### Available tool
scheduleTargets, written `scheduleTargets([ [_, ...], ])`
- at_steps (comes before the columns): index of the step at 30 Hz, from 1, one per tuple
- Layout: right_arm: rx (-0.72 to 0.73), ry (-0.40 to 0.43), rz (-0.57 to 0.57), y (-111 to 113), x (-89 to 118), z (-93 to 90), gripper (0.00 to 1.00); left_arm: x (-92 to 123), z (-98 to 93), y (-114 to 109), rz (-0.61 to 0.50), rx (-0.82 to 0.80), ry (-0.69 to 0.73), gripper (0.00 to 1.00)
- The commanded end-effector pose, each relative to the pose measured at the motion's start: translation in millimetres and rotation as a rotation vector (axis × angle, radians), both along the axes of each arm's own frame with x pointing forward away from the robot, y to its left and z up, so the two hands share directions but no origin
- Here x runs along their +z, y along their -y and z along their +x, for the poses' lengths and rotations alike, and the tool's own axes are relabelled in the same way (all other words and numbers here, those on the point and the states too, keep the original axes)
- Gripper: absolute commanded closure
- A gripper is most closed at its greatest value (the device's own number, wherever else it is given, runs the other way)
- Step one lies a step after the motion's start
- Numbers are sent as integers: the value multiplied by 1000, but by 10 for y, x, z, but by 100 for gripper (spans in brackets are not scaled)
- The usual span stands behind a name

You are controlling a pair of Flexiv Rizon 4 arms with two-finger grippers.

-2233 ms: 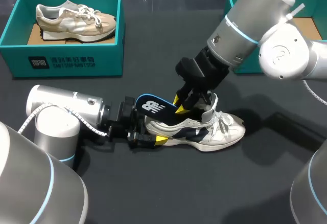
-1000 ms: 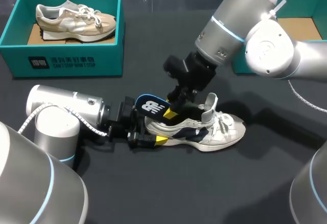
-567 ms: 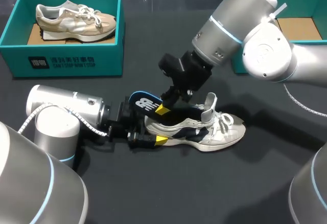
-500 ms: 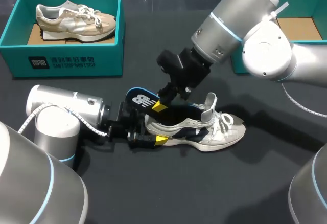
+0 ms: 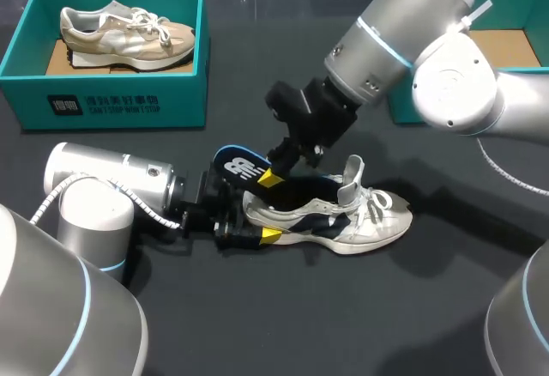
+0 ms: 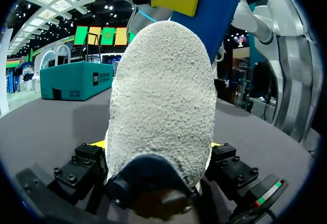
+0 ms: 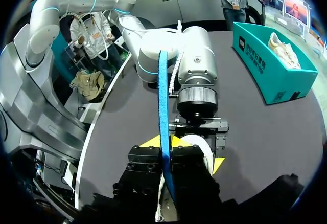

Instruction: Take the shoe out of the shoebox, open the shoe tongue, remove and reinsert the insole, then place the shoe into the shoebox

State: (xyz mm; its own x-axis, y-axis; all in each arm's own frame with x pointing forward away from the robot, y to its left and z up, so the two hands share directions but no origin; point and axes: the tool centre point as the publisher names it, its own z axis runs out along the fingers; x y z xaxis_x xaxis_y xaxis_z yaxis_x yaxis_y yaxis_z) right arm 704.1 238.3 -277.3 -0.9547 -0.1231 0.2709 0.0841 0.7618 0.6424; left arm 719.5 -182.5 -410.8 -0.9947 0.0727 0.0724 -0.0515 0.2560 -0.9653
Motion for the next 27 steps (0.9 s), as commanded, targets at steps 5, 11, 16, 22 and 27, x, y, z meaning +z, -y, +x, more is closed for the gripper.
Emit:
scheduleTargets([
  [5, -16, 29, 49, -129, 482, 30, 100, -16, 2, -3, 0, 1, 1, 100],
  [11, -16, -16, 165, 61, 938, -68, 100, -16, 2, -3, 0, 1, 1, 100],
  [16, -11, -33, 316, 171, 1100, -97, 100, -16, 2, -3, 0, 1, 1, 100],
  [22, -11, -33, 316, 171, 1100, -97, 100, -16, 2, -3, 0, 1, 1, 100],
  [27, -28, -37, 374, 200, 1196, -106, 100, -16, 2, -3, 0, 1, 1, 100],
])
